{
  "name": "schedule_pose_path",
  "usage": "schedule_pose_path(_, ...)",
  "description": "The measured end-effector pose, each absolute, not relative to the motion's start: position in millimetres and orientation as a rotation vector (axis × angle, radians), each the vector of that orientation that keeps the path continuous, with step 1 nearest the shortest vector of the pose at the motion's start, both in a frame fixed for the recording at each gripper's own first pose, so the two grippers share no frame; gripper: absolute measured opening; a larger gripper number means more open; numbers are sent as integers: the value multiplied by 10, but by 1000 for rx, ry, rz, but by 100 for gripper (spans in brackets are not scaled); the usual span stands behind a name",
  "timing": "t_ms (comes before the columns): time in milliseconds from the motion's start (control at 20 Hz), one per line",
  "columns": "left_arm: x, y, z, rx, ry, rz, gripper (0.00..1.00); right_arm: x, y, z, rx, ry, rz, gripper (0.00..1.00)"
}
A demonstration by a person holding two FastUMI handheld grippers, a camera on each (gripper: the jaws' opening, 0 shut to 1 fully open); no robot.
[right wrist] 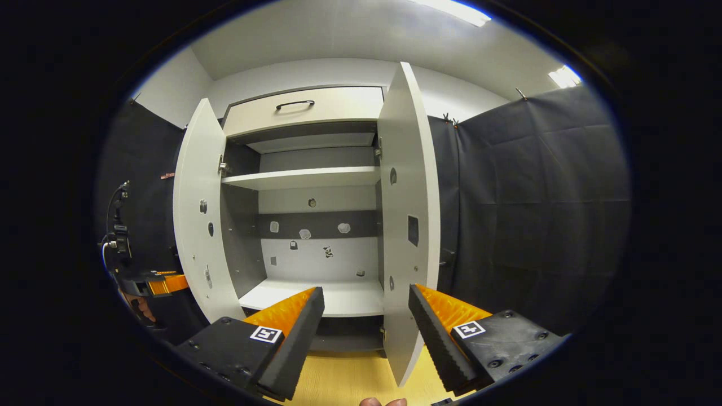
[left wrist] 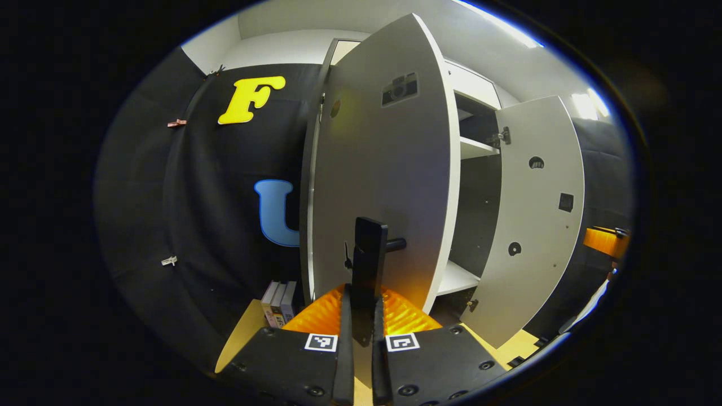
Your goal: Open the right door of the double-door shoe cabinet with the right hand, and open the left door with the left hand.
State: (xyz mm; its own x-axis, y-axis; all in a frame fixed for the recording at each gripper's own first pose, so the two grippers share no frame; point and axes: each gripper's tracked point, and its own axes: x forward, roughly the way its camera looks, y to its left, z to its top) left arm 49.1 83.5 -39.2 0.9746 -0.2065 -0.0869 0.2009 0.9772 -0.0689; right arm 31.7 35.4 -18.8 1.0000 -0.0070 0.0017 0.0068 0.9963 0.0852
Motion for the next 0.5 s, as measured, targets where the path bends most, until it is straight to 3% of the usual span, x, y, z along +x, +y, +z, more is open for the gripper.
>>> schedule_pose_path(500, 460, 1426, -384, -41, 58, -118, 16, 391, 568, -243, 87, 15, 32, 94)
